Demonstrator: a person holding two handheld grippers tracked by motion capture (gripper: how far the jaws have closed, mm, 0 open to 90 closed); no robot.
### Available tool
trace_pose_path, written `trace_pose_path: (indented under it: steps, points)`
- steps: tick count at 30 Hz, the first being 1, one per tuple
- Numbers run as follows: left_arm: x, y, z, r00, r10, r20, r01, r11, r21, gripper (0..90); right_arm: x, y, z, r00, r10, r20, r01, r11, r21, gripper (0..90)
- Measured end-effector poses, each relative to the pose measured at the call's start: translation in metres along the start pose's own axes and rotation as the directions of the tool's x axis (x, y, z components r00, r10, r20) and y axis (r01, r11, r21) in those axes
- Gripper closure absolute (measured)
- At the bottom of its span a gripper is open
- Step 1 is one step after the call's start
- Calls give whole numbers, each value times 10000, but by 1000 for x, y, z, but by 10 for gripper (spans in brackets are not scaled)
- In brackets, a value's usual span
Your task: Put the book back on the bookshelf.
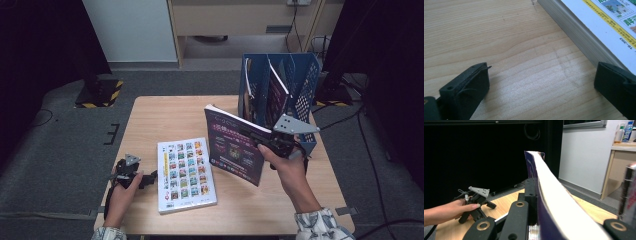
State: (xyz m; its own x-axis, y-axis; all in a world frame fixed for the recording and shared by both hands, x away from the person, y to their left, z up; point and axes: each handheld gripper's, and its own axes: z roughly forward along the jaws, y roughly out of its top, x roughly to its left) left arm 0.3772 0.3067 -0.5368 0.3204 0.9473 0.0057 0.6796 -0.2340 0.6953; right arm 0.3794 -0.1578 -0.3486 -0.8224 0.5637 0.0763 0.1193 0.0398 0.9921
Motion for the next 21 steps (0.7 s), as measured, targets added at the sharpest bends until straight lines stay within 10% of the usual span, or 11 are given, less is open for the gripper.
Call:
trace_pose_path:
  steps: [21]
  points:
    - [0, 0, 0, 10000, 1, 3, -1, 10000, 0, 0, -12, -13, -46, 9987, 190, 473, -193, 9998, 59, 824]
